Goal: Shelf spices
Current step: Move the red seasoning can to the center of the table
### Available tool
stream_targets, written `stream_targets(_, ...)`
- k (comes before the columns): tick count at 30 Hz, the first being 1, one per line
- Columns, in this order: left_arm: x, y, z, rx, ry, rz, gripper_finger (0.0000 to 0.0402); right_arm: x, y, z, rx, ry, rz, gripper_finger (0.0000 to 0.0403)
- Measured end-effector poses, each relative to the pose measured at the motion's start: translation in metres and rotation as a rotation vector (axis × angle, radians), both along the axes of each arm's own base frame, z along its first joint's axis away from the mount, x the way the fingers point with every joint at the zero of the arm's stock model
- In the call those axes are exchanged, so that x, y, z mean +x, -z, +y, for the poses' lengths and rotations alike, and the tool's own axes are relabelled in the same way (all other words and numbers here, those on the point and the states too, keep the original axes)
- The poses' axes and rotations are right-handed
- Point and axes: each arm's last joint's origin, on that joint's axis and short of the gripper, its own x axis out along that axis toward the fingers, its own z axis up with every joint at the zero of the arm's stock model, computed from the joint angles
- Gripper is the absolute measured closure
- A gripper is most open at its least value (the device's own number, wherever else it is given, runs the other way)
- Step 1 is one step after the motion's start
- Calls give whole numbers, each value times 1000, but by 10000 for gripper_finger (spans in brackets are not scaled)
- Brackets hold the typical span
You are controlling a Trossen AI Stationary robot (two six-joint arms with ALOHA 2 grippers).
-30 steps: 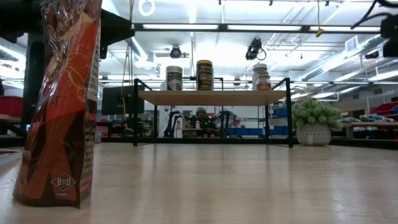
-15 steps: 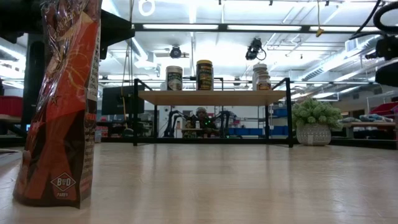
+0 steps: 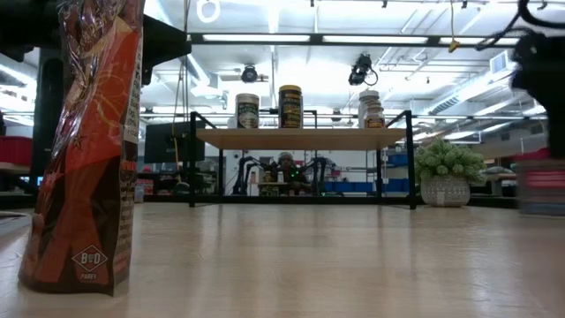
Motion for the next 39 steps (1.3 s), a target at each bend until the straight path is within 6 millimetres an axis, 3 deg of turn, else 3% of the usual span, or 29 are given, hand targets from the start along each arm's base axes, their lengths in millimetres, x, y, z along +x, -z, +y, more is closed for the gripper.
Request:
stream_targets(4,0,0,0,0,0,0,271,19,-9,12,32,-131,-177,147)
stream_targets(9,0,0,0,0,0,0,271,34,-22,22,81,-269,-239,166)
stream_targets(15,0,0,0,0,0,0,271,27,-39,16,17,-208,-156,185)
stream_targets(20,0,0,0,0,0,0,271,16,-39,8,-1,-107,-55,204)
stream_targets(28,0,0,0,1,0,4,271,13,-37,8,-27,-114,-51,246)
stream_targets(34,0,0,0,5,0,5,271,16,-38,-3,-111,-50,-49,297)
stream_targets(39,0,0,0,6,0,4,271,25,-38,-14,-134,-14,-67,370)
